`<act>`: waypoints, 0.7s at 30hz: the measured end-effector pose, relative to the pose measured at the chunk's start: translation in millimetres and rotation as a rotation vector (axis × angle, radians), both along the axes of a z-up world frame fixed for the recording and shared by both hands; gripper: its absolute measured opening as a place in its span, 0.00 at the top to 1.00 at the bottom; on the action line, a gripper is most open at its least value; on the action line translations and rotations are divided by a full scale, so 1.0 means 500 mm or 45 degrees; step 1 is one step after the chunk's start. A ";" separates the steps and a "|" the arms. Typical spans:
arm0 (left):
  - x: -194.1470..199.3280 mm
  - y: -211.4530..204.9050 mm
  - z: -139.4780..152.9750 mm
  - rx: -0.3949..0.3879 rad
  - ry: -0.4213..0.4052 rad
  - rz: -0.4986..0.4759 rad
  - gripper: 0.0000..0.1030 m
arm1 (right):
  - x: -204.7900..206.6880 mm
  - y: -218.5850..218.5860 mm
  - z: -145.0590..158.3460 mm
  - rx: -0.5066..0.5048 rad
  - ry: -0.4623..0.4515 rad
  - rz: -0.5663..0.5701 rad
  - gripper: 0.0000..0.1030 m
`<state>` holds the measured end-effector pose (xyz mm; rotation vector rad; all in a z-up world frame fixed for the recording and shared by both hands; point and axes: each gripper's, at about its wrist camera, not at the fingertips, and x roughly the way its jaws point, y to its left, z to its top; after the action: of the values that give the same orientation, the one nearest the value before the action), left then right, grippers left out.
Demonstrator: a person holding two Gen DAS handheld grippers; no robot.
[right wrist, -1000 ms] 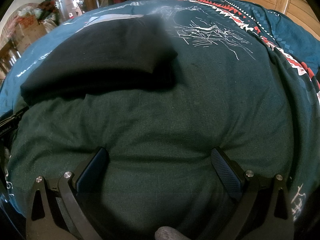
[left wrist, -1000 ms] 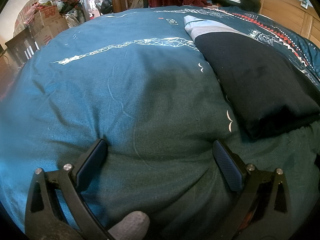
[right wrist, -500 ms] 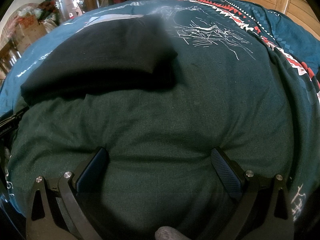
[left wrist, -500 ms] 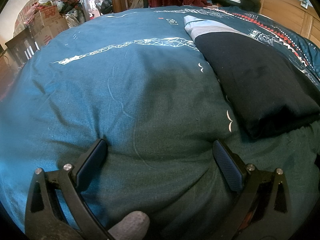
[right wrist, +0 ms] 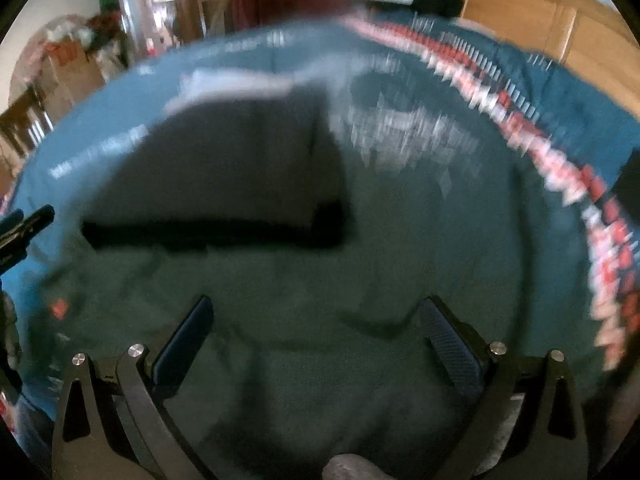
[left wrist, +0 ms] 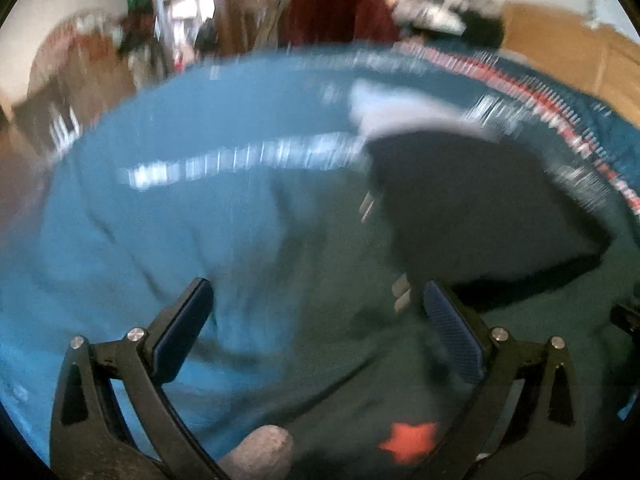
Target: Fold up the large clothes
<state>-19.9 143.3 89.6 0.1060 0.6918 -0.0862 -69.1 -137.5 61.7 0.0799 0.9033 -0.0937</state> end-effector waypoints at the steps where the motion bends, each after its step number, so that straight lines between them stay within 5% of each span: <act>1: -0.021 -0.015 0.045 -0.014 -0.064 -0.033 0.00 | -0.012 0.006 0.042 -0.025 -0.045 -0.013 0.00; 5: -0.107 -0.062 0.192 -0.080 -0.272 -0.135 0.00 | -0.085 0.033 0.208 -0.108 -0.276 -0.065 0.00; 8: -0.144 -0.081 0.259 -0.132 -0.294 -0.186 0.00 | -0.121 0.048 0.280 -0.049 -0.335 -0.067 0.00; 21: -0.179 -0.091 0.270 -0.141 -0.207 -0.124 0.00 | -0.151 0.062 0.325 0.115 -0.233 -0.023 0.01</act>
<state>-109.4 98.0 224.4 0.0399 0.5183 -0.2068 -144.6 -106.4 224.1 0.1779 0.7237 -0.0612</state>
